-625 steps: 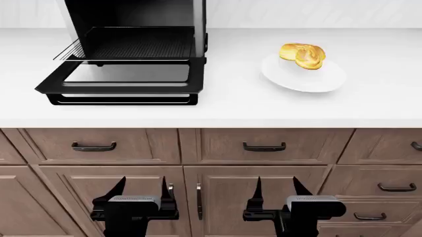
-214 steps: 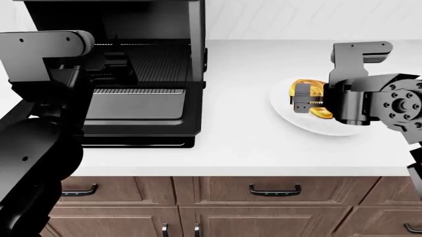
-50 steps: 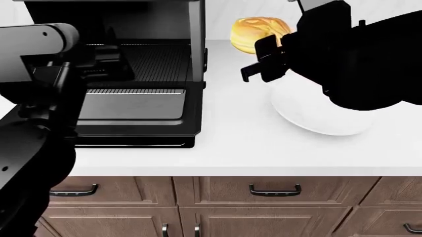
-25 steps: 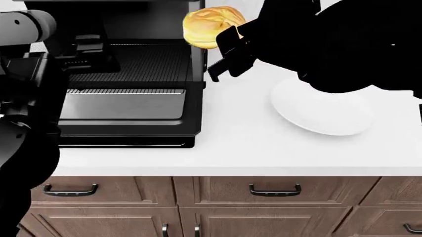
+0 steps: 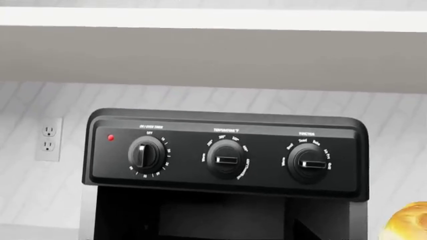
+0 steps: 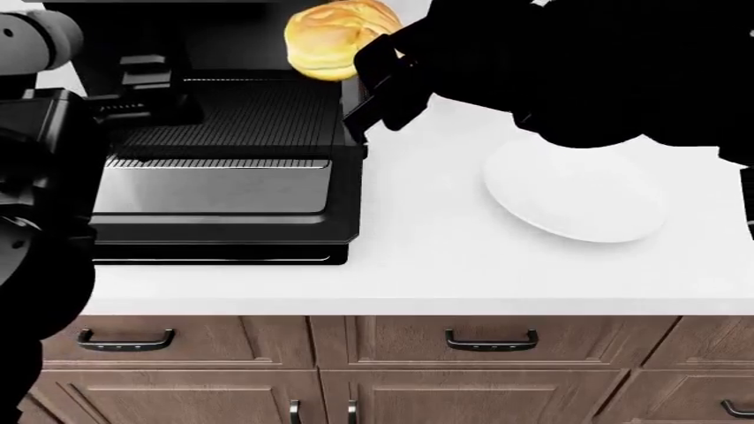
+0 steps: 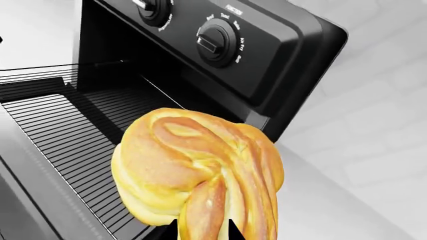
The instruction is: Place the bread on the rack of the toaster oven.
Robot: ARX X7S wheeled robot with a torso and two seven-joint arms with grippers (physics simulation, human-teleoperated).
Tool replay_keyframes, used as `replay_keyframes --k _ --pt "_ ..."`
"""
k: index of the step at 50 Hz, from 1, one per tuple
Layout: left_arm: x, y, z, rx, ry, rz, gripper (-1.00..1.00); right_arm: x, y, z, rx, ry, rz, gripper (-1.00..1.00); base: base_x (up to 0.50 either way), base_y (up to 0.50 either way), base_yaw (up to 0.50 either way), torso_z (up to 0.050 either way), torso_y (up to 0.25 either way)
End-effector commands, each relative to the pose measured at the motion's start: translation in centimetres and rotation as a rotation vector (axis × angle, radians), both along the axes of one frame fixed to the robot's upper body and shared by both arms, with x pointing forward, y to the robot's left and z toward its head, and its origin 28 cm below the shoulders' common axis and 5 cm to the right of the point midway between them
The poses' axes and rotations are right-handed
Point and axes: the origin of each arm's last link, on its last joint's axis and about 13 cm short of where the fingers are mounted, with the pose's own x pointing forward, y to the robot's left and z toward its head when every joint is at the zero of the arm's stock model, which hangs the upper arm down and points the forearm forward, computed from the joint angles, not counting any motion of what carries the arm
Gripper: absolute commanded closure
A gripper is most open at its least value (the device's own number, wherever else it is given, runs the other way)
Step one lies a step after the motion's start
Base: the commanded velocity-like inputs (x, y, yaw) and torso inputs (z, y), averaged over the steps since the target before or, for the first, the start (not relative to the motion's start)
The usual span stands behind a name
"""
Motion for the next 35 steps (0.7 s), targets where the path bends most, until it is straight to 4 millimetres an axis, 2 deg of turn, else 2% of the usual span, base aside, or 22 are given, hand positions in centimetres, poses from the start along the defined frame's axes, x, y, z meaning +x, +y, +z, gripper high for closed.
replay_keyframes --k 1,13,32,33,35 --pt "0.1 0.0 -0.3 -0.001 0.006 0.0 -1.0 1.2 0.5 0.6 -0.016 -0.013 0.031 1.0 0.0 0.0 0.0 0.0 0.0" --pt "0.1 0.0 -0.4 -0.005 0.013 -0.002 -1.0 2.6 1.2 0.5 -0.03 -0.011 0.092 1.0 0.0 0.0 0.0 0.0 0.0" --pt "0.2 -0.1 -0.4 -0.006 0.008 -0.002 -1.0 1.2 1.8 0.8 -0.035 -0.013 0.172 1.0 0.0 0.0 0.0 0.0 0.0" --pt "0.2 -0.1 -0.4 -0.006 0.008 -0.001 -1.0 1.1 1.9 1.3 -0.036 -0.014 0.173 1.0 0.0 0.0 0.0 0.0 0.0" --pt "0.2 -0.1 -0.5 -0.006 0.009 -0.002 -1.0 1.3 1.9 0.8 -0.036 -0.013 0.177 1.0 0.0 0.0 0.0 0.0 0.0"
